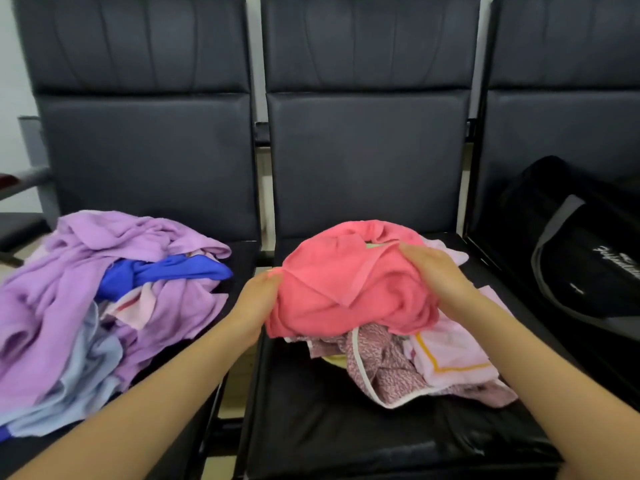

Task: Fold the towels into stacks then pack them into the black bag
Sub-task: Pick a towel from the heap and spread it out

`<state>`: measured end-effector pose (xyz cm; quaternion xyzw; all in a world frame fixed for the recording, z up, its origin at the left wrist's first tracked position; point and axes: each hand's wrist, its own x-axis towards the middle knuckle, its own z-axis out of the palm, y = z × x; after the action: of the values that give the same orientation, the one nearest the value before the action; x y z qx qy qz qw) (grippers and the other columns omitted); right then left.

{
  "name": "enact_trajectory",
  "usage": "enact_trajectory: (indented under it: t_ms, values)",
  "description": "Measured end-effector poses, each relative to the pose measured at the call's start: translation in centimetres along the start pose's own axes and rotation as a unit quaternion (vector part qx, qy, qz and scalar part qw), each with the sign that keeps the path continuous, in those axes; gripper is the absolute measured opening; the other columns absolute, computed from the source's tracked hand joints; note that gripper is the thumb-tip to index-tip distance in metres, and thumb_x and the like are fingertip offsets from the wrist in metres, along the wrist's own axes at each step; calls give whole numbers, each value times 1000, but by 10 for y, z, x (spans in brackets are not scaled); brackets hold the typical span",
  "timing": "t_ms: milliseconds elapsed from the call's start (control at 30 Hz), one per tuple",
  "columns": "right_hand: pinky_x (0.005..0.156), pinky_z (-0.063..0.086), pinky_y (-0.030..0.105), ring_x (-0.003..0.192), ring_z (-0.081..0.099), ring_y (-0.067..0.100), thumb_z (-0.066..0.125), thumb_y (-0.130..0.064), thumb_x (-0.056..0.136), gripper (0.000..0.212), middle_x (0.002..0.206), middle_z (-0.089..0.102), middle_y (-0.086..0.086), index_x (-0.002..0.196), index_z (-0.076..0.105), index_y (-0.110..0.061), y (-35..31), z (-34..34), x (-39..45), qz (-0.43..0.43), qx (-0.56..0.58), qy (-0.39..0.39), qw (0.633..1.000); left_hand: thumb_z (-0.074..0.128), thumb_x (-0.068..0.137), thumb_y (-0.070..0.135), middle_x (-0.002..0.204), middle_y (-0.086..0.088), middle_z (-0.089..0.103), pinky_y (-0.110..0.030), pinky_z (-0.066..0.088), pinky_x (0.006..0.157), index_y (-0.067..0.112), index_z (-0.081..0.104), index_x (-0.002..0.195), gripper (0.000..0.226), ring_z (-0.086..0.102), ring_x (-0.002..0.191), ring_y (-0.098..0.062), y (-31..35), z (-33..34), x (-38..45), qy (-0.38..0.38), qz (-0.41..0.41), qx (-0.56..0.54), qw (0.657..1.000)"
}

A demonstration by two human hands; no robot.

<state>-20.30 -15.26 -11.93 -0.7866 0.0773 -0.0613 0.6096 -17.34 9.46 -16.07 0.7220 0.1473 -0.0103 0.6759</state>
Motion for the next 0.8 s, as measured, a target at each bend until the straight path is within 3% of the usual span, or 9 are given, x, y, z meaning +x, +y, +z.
enact_trajectory:
  t_ms: [100,167,267,367,433,500,633,700,800]
  values:
    - [84,43,31,117,56,36,47,-24,101,35,124,62,20,121,60,1,16,-8,7,16,-9,6,1000,46,97,17,116,-4,60,-32,40,93,8,59,120,28,54,108,-21,-13,-1,11,-4,97,217,971]
    - [82,40,22,115,58,31,47,-21,101,30,117,65,13,117,63,-2,21,-12,11,3,-23,18,1000,50,96,29,117,1,60,-33,43,93,14,57,122,31,55,105,-16,-10,2,2,-11,173,245,954]
    - [75,33,11,101,54,16,45,-19,101,20,100,61,2,99,64,-12,26,-15,14,-16,-27,13,999,57,81,57,134,-1,51,-32,38,103,19,46,137,68,49,121,-15,-12,14,-16,-72,231,288,927]
    - [82,40,22,96,55,15,47,-21,100,21,98,63,3,93,64,-14,34,-18,12,-3,-18,-13,1000,66,74,65,150,0,36,-36,33,111,22,24,151,97,39,135,-16,-23,27,-27,-151,219,387,883]
    - [73,44,16,87,57,11,49,-21,100,22,91,64,0,84,63,-15,38,-19,12,-2,-9,-26,1000,70,78,55,135,-1,52,-31,45,98,24,28,146,85,59,112,-12,-28,37,-32,-185,202,393,878]
    - [60,41,5,79,55,7,49,-21,99,20,82,61,-5,87,63,-12,38,-19,12,5,-22,-45,999,70,79,52,90,11,60,-25,46,70,23,49,115,51,58,69,-2,-37,45,-33,-197,222,434,850]
    - [54,36,0,79,57,10,48,-21,99,33,86,64,2,105,64,8,41,-18,15,-4,-55,-54,997,65,85,48,57,7,50,-27,35,56,15,55,70,38,44,54,-6,-47,47,-33,-215,241,431,843]
    - [60,41,8,82,59,17,51,-23,98,40,87,64,12,107,60,15,45,-18,14,-10,-42,-59,997,59,87,49,56,5,53,-26,40,57,12,58,70,41,47,52,-5,-43,45,-36,-229,262,392,852]
    - [65,46,20,78,60,10,57,-28,96,38,79,66,0,89,67,7,41,-25,7,-25,2,-92,995,52,91,45,85,4,60,-23,44,78,14,63,85,33,53,77,-3,-26,45,-39,-202,309,297,881]
